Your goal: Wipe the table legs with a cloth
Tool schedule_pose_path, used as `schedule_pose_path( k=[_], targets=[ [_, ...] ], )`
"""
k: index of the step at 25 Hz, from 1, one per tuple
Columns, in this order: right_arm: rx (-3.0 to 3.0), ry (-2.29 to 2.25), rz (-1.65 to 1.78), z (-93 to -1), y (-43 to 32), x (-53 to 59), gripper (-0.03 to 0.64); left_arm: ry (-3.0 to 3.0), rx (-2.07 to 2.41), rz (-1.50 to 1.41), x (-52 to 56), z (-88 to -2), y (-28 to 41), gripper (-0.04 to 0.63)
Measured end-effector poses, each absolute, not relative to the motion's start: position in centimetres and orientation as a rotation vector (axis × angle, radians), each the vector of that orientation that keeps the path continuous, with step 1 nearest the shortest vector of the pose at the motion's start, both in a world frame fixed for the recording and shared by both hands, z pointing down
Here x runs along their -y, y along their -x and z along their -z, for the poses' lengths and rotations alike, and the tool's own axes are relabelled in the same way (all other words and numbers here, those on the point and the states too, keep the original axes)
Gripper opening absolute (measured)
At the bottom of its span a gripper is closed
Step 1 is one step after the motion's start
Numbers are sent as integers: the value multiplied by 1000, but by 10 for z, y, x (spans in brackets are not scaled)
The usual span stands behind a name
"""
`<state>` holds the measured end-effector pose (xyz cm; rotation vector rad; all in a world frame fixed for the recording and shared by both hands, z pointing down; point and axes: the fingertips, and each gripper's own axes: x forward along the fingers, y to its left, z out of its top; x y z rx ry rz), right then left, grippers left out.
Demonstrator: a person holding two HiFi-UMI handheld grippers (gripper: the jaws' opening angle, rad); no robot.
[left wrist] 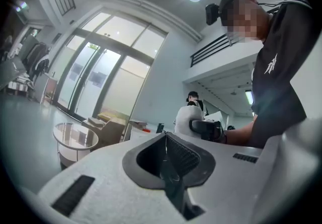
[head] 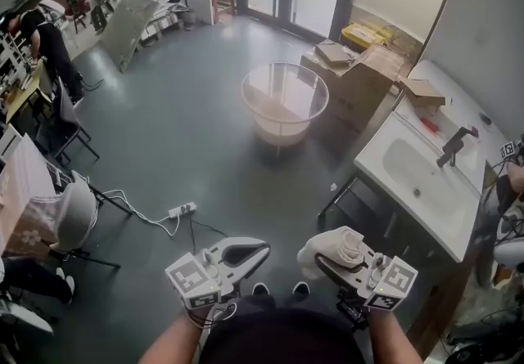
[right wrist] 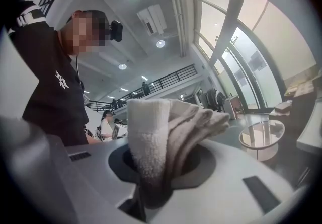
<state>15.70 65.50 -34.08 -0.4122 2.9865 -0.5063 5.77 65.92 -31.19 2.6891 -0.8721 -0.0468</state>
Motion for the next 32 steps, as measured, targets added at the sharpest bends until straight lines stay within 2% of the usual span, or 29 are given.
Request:
schedule_pose_path(
  k=[6,18,26,32],
  targets=[
    [-3018,410,545,334,-136,-654,92,-2746,770,150,-658,319,-47,8],
    [-3050,401,610,319,-120,-621,92,-2703,787,142,-626,304,-31,8],
    [-3033,431,616,294,-135,-525,92,-2618,869,157,-542,287,-29,6],
    [-3036,392,582,291,-148,-427,92,-2624,860,14,-449,275,-52,8]
  ],
)
